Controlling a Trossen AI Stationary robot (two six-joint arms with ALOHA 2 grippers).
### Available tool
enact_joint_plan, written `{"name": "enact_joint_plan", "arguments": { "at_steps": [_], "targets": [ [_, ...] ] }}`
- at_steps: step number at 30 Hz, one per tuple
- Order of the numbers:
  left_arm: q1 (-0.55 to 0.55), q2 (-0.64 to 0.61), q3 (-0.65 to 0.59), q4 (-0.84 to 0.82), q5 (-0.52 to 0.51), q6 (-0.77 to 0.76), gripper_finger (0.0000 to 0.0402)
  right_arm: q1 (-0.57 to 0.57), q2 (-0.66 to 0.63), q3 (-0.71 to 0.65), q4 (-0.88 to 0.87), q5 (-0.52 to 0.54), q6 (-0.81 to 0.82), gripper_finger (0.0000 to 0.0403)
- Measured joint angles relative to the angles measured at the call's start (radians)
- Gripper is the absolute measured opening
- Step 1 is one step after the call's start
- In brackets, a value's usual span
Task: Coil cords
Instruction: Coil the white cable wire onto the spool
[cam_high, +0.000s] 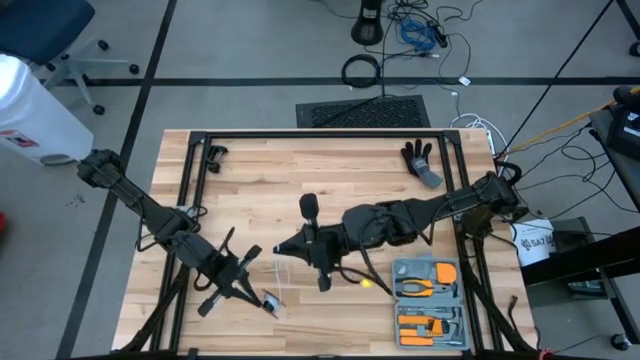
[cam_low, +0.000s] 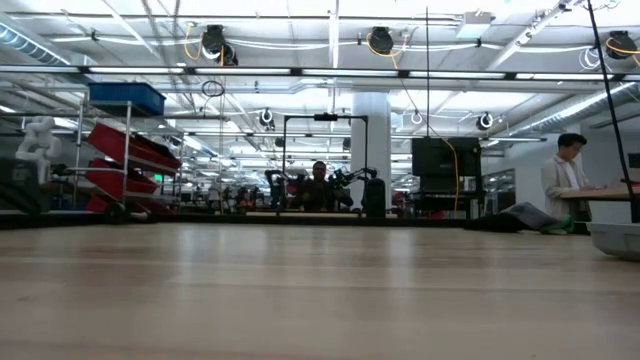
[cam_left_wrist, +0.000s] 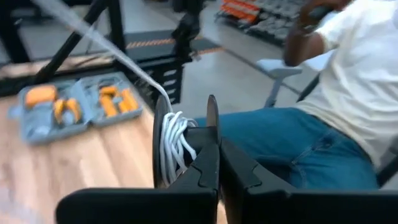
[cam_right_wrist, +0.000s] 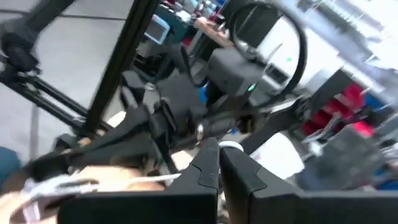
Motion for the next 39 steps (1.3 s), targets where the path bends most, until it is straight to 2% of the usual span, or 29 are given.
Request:
{"name": "enact_joint_plan", "arguments": {
  "at_steps": [4,12,23,28,33,39],
  "targets": [
    [-0.001,0.001,0.000,0.063,0.052,0.057,0.0002,-0.012,0.010,0.000,-0.041,-0.023,0.076,0.0000],
    [-0.001,0.001,0.000,0.100,0.054,0.113,0.0002,0.005,0.046,0.000,-0.039,-0.073,0.154,0.0000],
    [-0.001,0.000,0.000,0.133,0.061,0.138,0.0002,0.089,0.083,0.000,-0.076,-0.063,0.140,0.0000],
    [-0.003,0.000,0.000,0.139,0.063,0.138,0.0002,0.116,0.078,0.000,-0.198,-0.008,0.231,0.0000],
    [-0.004,-0.001,0.005,0.186,0.088,0.155,0.0002,0.116,0.078,0.000,-0.347,-0.013,0.338,0.0000],
    [-0.036,-0.001,0.074,0.191,0.086,0.215,0.0002,0.112,0.078,0.000,-0.441,-0.015,0.409,0.0000]
  ]
}}
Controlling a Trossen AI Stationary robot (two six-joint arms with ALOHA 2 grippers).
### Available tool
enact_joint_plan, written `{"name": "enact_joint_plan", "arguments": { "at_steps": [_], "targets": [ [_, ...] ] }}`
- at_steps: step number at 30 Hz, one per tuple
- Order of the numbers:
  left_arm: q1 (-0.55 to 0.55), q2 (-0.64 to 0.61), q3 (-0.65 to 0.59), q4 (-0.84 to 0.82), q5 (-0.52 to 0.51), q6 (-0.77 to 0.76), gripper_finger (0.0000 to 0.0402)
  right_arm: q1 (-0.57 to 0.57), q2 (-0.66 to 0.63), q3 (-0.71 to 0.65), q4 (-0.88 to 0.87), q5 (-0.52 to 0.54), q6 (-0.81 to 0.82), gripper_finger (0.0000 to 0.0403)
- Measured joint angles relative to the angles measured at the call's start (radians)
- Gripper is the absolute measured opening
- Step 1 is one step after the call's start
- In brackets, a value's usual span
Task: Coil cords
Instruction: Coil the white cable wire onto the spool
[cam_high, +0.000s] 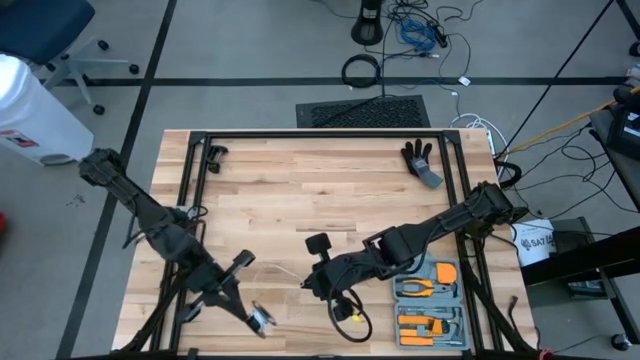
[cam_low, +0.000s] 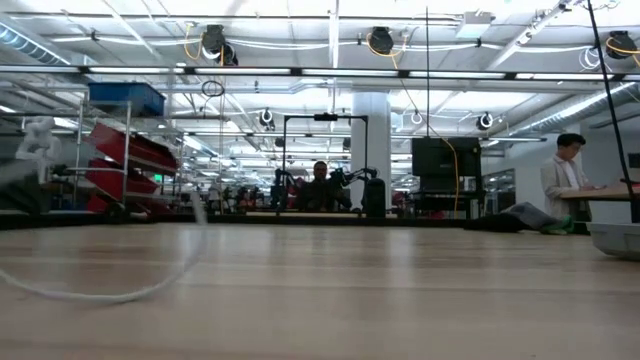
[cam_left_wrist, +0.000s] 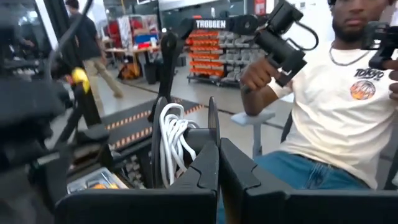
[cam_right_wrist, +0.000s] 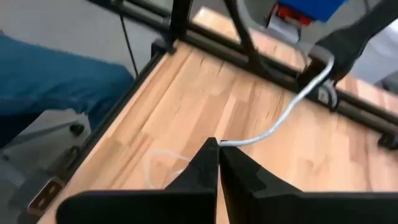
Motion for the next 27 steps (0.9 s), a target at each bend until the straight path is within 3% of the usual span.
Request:
{"name": "enact_joint_plan", "arguments": {
  "at_steps": [4,7,14,17,22,27],
  "targets": [
    [-0.031,0.000,0.042,-0.005,-0.057,0.035,0.0002,0.007,0.000,0.000,-0.028,0.000,0.042,0.0008],
    [-0.045,-0.001,0.061,-0.005,-0.110,0.061,0.0002,0.017,0.000,0.000,-0.026,0.021,0.052,0.0044],
    [-0.049,-0.015,0.073,-0.008,-0.218,0.087,0.0002,0.053,0.000,0.000,-0.034,0.274,0.059,0.0165],
    [-0.049,-0.024,0.073,-0.010,-0.240,0.112,0.0002,0.077,-0.006,0.000,-0.086,0.433,0.087,0.0198],
    [-0.049,-0.042,0.074,-0.008,-0.263,0.121,0.0002,0.114,-0.020,0.000,-0.160,0.621,0.100,0.0211],
    [-0.049,-0.042,0.074,-0.008,-0.277,0.153,0.0002,0.131,-0.019,0.000,-0.031,0.628,0.040,0.0203]
  ]
}}
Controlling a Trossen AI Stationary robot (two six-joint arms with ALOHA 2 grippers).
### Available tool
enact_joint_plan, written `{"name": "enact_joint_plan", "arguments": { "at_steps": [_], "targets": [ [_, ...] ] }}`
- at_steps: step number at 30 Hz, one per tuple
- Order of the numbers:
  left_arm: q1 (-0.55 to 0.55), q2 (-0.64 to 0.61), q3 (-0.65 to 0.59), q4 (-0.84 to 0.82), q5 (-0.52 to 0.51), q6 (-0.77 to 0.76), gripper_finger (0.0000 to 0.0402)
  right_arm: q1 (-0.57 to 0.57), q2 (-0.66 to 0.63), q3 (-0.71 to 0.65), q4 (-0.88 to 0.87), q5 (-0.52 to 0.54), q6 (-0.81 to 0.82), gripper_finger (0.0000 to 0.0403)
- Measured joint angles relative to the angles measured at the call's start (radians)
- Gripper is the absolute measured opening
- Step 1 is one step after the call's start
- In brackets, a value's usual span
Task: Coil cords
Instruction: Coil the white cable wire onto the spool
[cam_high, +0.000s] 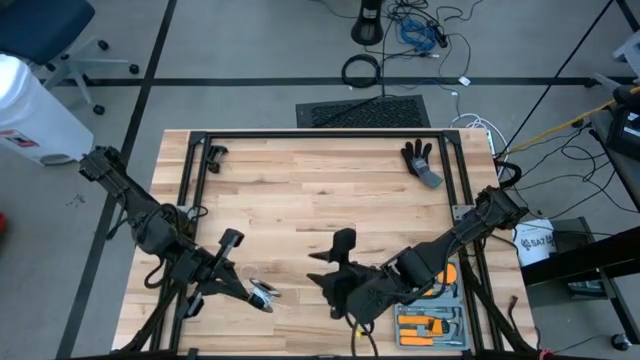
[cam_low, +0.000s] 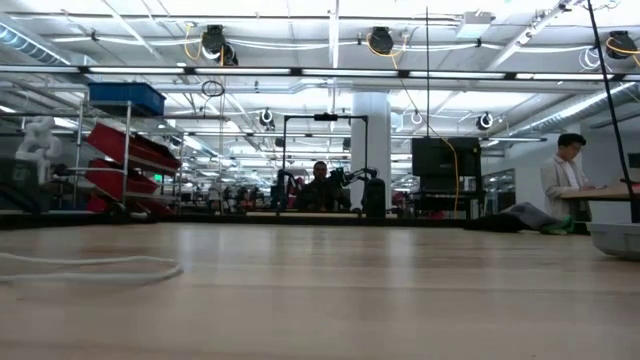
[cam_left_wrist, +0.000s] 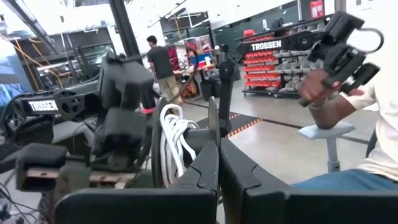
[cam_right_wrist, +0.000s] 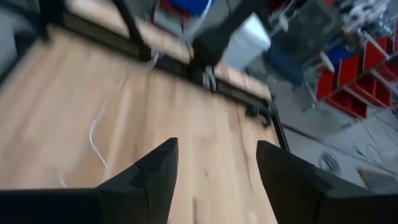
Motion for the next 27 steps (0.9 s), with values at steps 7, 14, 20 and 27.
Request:
{"name": "enact_joint_plan", "arguments": {
  "at_steps": [7,14,20,27],
  "targets": [
    [0.001,0.000,0.000,0.002,-0.001,0.013,0.0002,-0.009,0.052,0.001,0.317,-0.098,-0.102,0.0192],
    [0.001,0.000,0.000,0.004,-0.003,0.013,0.0002,-0.041,0.194,0.000,0.520,-0.100,-0.248,0.0160],
    [0.001,0.000,0.000,0.004,-0.003,0.014,0.0002,-0.058,0.256,0.000,0.699,-0.106,-0.278,0.0132],
    [0.001,0.000,0.000,0.004,-0.003,0.014,0.0002,-0.071,0.259,0.000,0.695,-0.055,-0.224,0.0125]
  ]
}}
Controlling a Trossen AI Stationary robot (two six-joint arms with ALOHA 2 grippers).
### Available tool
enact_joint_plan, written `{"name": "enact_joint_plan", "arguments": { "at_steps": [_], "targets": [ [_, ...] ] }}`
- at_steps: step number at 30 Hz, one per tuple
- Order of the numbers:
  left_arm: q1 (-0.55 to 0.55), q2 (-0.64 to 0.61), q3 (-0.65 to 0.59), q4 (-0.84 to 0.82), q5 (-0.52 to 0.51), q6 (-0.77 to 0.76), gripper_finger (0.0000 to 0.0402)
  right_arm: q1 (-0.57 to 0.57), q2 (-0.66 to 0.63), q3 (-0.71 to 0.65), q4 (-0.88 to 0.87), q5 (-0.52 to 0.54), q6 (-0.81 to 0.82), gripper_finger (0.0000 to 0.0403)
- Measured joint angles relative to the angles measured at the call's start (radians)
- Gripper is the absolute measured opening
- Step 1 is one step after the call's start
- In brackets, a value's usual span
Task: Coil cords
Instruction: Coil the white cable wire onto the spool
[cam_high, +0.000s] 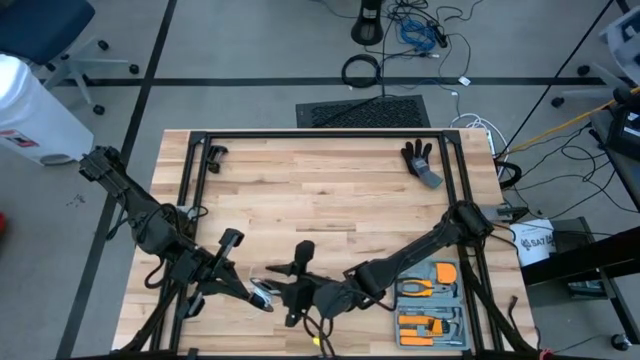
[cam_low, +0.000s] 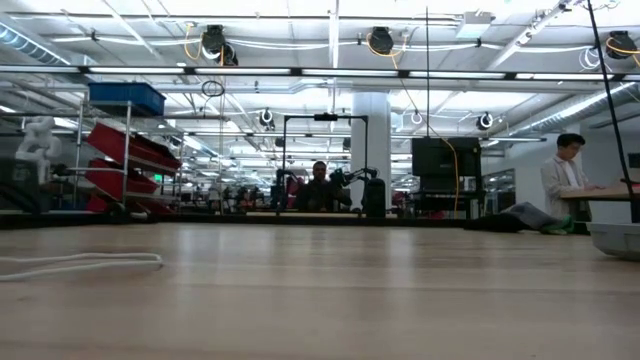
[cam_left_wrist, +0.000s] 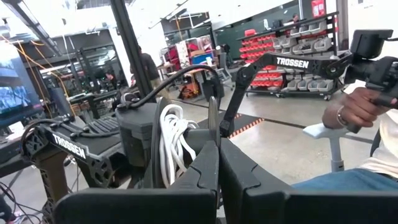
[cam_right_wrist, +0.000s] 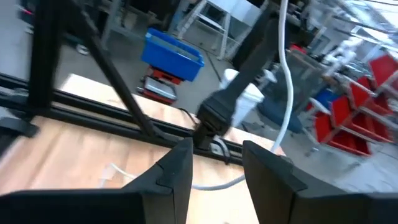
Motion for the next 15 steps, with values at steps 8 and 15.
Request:
{"name": "enact_joint_plan", "arguments": {
  "at_steps": [8,15],
  "targets": [
    [0.000,0.000,0.000,0.000,0.000,0.000,0.0002,0.035,-0.003,0.000,0.035,0.107,-0.066,0.0125],
    [0.000,0.000,0.000,-0.002,0.000,0.000,0.0002,0.035,-0.003,0.000,0.049,0.109,-0.059,0.0125]
  ]
}}
